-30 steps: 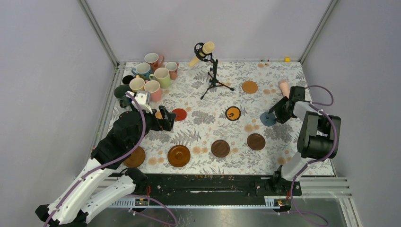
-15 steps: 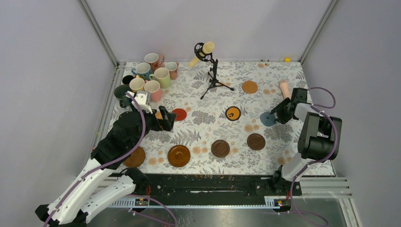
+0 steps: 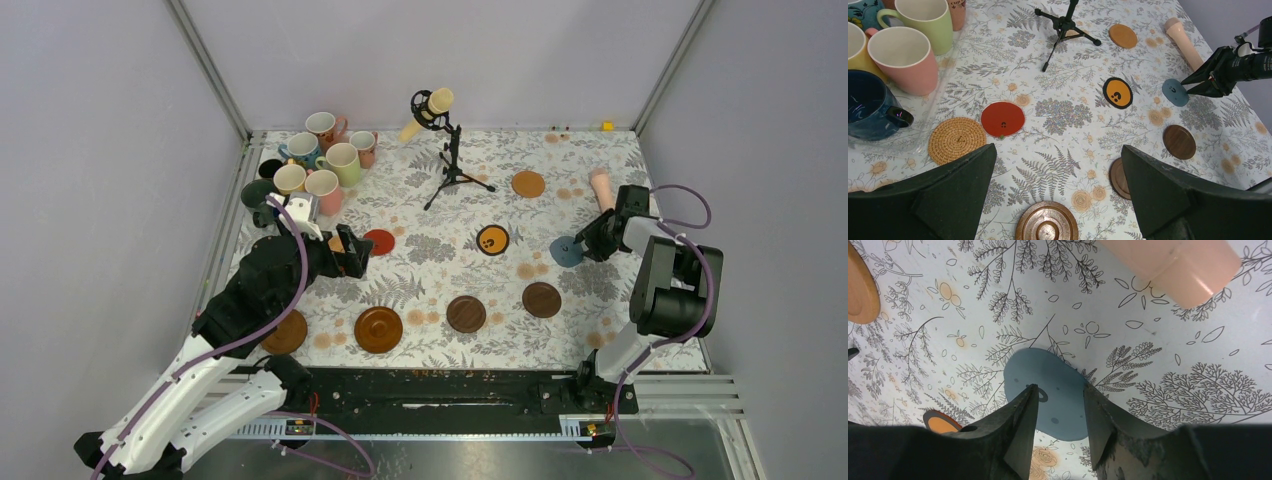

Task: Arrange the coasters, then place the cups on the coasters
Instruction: Move the coaster to the center of the board.

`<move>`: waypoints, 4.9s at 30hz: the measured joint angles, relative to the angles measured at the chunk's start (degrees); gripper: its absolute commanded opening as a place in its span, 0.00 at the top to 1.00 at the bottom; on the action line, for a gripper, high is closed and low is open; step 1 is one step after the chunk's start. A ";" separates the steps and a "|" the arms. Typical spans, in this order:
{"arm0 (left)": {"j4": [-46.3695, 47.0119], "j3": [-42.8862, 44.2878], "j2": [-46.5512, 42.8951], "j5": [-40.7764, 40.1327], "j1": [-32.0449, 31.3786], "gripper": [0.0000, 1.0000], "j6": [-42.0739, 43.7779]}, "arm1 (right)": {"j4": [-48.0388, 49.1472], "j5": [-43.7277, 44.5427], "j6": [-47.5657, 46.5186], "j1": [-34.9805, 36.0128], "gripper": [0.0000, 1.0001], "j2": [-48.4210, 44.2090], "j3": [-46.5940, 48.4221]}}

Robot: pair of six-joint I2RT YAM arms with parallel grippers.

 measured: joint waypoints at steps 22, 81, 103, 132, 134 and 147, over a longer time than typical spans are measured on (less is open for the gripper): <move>0.00 0.00 0.00 -0.02 -0.02 0.01 0.00 | -5.07 3.98 -0.22 2.10 0.50 2.43 4.70; 0.02 0.00 -0.66 0.61 -0.07 0.01 -0.20 | -9.62 -2.38 0.74 11.13 0.50 8.00 10.78; 0.02 0.00 -0.66 0.61 -0.07 0.01 -0.20 | -5.27 -3.78 5.40 13.62 0.47 4.87 12.68; 0.02 0.00 -0.66 0.61 -0.07 0.01 -0.20 | -5.33 0.46 11.13 18.01 0.49 14.86 19.21; 0.02 0.00 -0.66 0.61 -0.07 0.01 -0.20 | -5.49 0.87 11.13 18.18 0.50 14.36 18.67; 0.00 0.00 -1.40 0.61 -0.07 0.01 -0.20 | -5.66 1.33 12.22 20.63 0.50 6.49 8.79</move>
